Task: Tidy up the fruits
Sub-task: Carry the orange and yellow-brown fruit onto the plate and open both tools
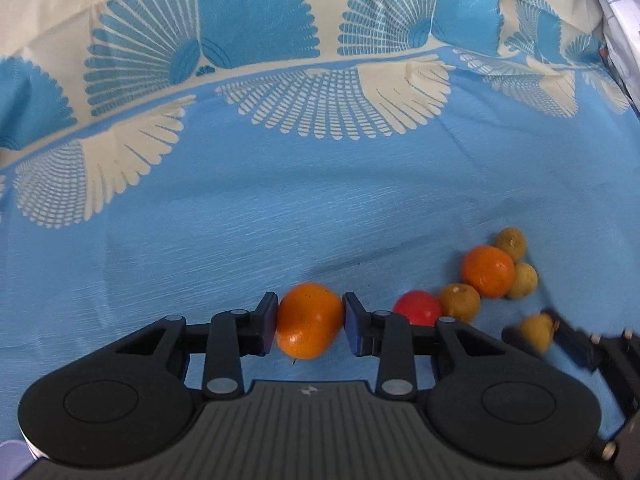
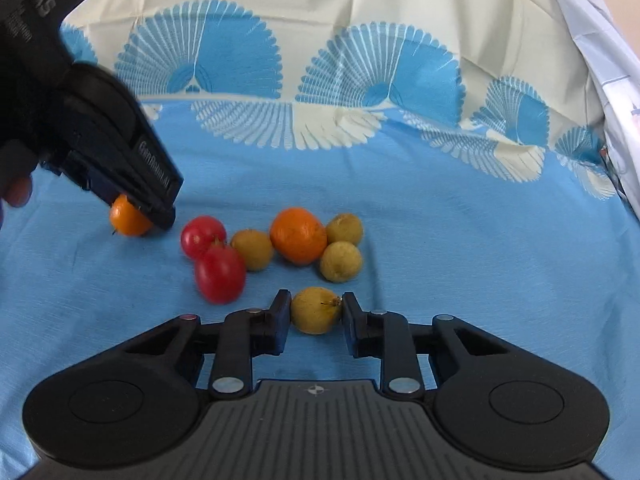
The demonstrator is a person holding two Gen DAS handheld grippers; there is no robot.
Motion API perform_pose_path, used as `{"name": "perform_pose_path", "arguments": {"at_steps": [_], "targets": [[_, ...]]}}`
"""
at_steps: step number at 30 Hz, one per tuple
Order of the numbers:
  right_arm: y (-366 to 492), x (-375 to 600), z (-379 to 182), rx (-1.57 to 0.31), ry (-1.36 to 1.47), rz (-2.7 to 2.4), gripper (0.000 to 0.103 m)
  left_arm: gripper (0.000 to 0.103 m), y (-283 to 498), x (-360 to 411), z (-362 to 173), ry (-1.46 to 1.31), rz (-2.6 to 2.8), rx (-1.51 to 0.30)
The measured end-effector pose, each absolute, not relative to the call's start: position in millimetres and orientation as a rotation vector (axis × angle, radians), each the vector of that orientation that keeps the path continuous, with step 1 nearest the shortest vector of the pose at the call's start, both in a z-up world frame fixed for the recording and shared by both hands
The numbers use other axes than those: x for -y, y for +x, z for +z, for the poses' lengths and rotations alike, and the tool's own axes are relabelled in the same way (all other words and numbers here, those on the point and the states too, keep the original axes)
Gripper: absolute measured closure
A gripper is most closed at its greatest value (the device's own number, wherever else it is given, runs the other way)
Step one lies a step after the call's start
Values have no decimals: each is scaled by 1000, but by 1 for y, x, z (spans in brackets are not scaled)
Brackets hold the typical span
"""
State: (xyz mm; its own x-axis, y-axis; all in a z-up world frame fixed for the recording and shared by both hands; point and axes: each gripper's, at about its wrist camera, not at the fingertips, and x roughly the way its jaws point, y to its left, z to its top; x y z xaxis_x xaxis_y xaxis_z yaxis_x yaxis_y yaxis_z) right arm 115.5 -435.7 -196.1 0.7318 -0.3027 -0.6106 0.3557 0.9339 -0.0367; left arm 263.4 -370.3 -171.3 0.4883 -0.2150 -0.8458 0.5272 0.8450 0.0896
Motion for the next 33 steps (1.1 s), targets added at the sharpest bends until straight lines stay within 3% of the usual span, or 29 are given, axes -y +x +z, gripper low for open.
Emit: {"name": "perform_pose_path", "arguments": {"at_steps": [12,19,33], "targets": [[101,430,-173,-570,140,-315,75,64,175,261,-72,244,-334,-900],[53,390,-121,-533,162,-280,75,64,114,186,-13,193,-292,-831],[-75,245,-6,-512,17,-13,75,65,4,58,22,54,-262,-822]]}}
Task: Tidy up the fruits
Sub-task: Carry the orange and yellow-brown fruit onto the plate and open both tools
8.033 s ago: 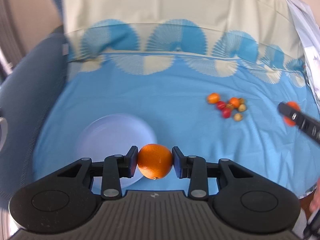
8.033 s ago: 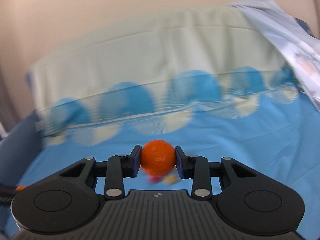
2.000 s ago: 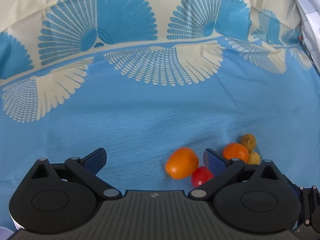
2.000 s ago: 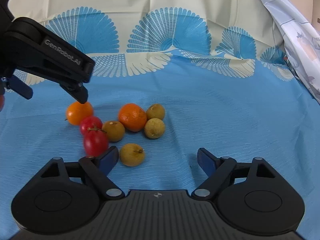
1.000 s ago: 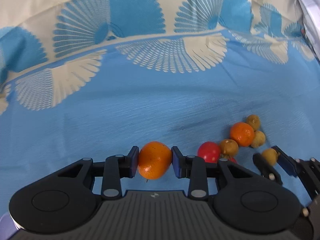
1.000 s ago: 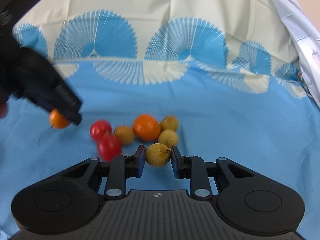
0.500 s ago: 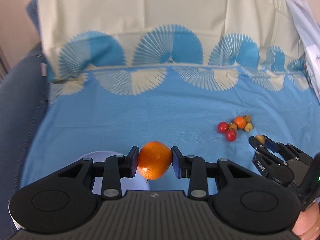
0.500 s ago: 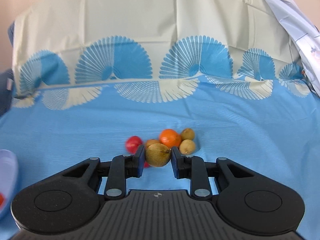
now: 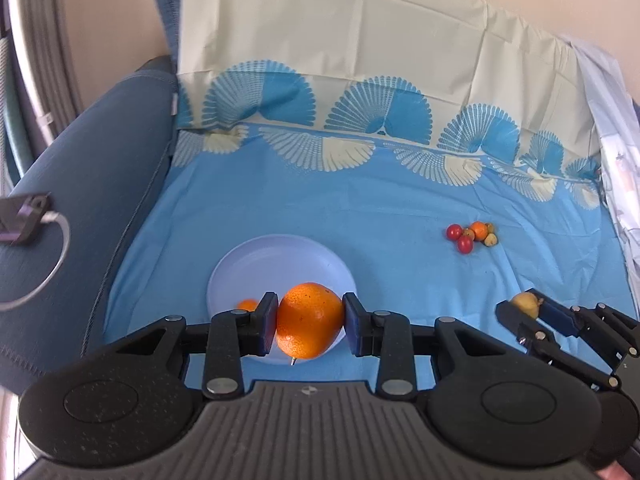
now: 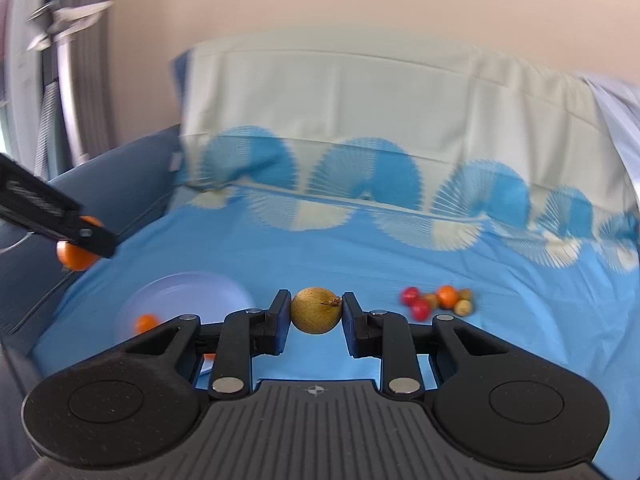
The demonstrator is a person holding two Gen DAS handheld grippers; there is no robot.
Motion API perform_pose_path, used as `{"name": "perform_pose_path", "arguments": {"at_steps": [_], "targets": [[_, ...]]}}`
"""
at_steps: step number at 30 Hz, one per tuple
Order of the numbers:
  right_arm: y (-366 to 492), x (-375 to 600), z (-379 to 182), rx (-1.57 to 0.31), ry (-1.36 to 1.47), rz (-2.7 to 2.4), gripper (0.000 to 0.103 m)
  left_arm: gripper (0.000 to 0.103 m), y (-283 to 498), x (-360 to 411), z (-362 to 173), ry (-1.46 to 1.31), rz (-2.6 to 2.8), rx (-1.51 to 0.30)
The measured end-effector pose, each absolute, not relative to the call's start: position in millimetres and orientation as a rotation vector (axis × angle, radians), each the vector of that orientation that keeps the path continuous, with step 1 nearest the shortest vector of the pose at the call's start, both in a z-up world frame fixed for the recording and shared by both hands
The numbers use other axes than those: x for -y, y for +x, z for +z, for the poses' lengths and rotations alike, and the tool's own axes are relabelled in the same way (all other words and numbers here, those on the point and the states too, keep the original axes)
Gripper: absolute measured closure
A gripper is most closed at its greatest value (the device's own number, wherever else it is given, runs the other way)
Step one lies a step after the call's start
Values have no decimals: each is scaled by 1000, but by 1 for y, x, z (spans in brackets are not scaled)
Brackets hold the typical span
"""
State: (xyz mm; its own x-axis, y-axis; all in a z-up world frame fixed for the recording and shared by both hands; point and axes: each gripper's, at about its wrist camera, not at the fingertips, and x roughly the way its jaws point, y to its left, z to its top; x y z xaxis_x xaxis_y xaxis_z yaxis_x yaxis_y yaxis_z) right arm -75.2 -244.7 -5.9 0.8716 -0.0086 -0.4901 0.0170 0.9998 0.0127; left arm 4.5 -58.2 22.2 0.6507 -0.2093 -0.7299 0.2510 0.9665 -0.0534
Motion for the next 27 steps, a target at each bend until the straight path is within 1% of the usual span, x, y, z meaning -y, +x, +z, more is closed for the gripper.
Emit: {"name": "perform_pose_path", "arguments": {"at_steps": [6,12,19,27], "targets": [[-96,191,9,-552,-10,73,75,65,-23,14,21,-9,-251,-804],[-96,156,16,-575,-63,125,75,65,-23,-17,22,-65,-220,-789],[-84,145,13,-594,-93,147,75,65,0,-32,15,-91,-189,-812],[-46,146,-13,-644,-96,158,75,65,38,-33,-14,-68,-157,-889]]}}
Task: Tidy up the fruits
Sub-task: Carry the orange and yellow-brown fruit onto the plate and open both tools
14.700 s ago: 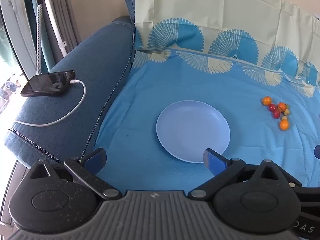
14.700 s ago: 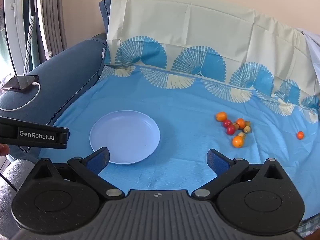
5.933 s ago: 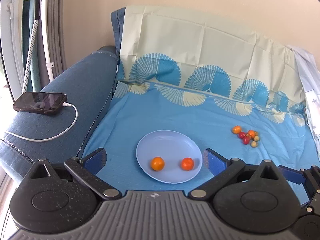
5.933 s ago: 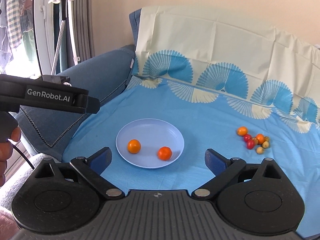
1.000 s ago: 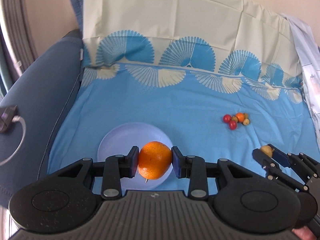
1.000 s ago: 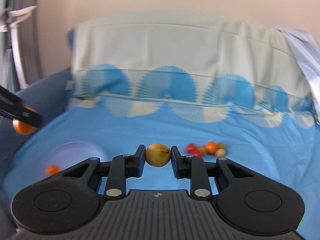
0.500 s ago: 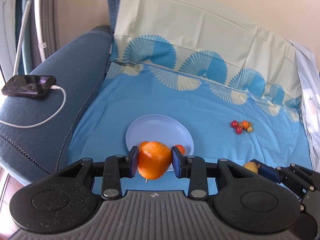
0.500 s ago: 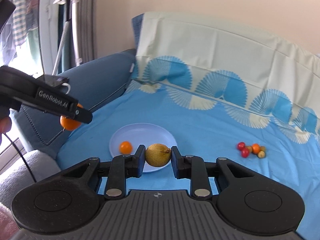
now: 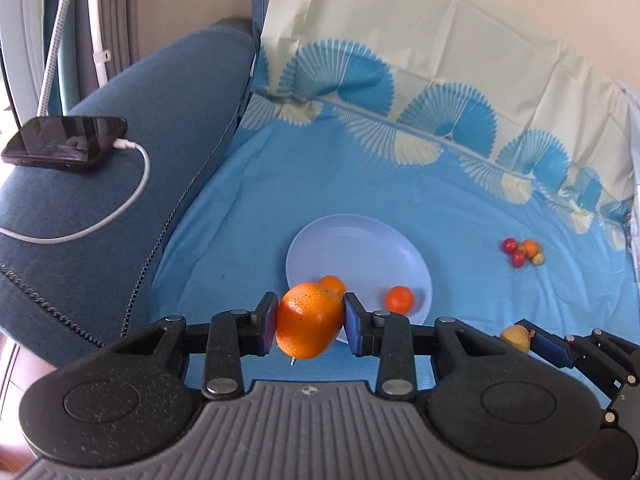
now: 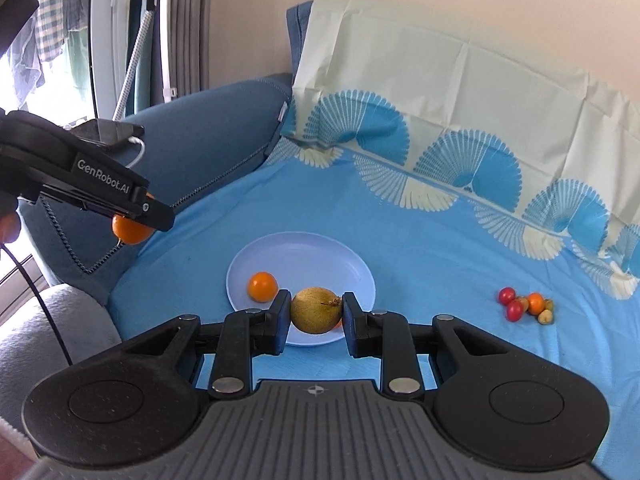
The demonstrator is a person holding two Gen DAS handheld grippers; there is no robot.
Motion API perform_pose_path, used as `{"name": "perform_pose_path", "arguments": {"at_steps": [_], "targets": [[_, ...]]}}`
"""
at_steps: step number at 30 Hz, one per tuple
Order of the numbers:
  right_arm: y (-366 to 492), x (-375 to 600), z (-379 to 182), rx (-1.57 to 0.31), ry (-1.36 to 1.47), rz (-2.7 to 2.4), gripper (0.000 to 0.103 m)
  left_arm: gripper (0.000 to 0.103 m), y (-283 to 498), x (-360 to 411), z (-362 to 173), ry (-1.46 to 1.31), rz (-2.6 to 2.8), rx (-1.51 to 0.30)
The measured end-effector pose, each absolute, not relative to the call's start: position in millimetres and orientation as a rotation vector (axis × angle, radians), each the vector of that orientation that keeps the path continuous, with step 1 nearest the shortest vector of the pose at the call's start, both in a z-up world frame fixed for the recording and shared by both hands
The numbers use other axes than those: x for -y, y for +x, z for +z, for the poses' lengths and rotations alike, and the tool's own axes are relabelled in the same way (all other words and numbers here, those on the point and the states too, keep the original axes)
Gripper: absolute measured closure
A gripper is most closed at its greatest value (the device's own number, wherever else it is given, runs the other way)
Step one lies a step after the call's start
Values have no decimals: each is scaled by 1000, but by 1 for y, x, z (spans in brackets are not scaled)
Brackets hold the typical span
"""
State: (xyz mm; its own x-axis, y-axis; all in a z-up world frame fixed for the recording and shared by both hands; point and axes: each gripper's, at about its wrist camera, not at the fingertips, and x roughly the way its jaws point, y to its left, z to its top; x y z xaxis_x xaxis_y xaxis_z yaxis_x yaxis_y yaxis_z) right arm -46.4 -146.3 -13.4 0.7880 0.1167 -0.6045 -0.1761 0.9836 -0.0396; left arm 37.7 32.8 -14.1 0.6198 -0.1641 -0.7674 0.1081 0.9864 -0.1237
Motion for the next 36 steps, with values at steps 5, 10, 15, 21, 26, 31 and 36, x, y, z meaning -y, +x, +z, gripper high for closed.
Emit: {"name": "perform_pose_path", "arguments": {"at_steps": [5,10,15,21,26,31,36], "targets": [[-15,145,-38,-682,-107,174,75,65,68,-19,-36,-42,-158,-929],[15,139,-66,-716,-122,196,75,65,99,-3,-64,-17,-170,-980],[44,133,-93,-762,-111,213,75,65,129,13,-92,24,-162,-1021],[69,125,-117,-805,-121,225,75,65,157,21,-114,49,-147,-1043],[86,121,-124,-814,-140,234,74,13,169,24,-115,57,-164,-1019],[80,120,-108,-754,-162,210,29,0,157,13,-86,15,-173,-901],[41,127,-85,-755,-131,175,16,0,123,-2,-60,-5,-169,-866]]}}
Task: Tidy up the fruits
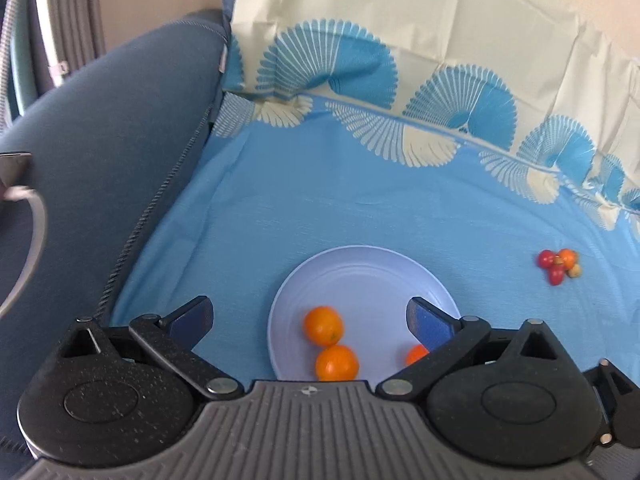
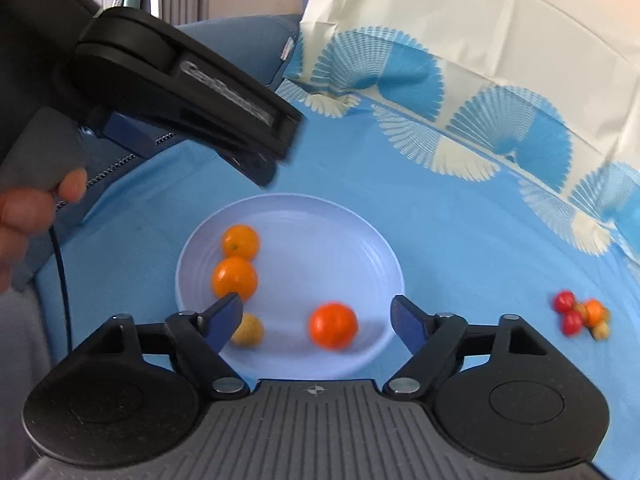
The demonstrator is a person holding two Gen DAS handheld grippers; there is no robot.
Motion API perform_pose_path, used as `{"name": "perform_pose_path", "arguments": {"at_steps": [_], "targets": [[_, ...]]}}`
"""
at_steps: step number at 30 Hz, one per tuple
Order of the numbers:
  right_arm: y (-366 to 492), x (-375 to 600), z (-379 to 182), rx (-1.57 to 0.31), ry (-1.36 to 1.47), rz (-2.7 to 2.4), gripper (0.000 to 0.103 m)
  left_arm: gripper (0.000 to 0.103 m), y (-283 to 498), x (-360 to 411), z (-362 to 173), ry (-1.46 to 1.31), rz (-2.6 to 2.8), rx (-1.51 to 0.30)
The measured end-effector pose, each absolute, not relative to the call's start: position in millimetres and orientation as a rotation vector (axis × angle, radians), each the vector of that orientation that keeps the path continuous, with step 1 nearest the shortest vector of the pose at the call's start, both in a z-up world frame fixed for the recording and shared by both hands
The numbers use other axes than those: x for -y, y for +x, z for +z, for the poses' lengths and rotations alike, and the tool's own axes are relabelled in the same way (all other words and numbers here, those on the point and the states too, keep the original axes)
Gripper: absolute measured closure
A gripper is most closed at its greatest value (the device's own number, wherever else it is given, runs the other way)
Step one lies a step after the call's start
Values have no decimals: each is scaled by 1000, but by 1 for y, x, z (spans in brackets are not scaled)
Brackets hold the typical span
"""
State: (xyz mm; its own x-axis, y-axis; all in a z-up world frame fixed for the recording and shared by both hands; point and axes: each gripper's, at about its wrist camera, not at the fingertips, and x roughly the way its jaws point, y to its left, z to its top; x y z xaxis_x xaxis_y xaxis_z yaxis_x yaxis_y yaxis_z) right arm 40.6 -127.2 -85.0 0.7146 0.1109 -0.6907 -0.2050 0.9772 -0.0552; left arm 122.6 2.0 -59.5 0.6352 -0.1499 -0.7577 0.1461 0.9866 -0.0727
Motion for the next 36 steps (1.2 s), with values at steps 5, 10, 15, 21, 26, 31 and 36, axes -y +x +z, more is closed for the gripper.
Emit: {"name": "perform_pose_path", "arguments": {"at_steps": [5,10,15,21,26,31,36], "targets": [[-3,140,-56,-744,-82,116,10,0,68,-17,-25,-21,-154,-789],[-40,148,-22,-676,-27,73,6,0,20,-27,4,-34,-137,-733],[-77,143,3,-604,-25,58,3,0,-16,-32,22,-47,-126,-705],[-110,139,16,-590,-9,43,3,0,-50,-30,34,-62,-159,-678],[-132,143,26,-557,3,11,2,0,-63,-26,40,-50,-154,-670],[-142,147,32,-537,26,-4,2,0,-66,-27,40,-36,-135,-692],[-146,146,35,-524,21,1,2,0,-66,-30,40,-33,-130,-698]]}}
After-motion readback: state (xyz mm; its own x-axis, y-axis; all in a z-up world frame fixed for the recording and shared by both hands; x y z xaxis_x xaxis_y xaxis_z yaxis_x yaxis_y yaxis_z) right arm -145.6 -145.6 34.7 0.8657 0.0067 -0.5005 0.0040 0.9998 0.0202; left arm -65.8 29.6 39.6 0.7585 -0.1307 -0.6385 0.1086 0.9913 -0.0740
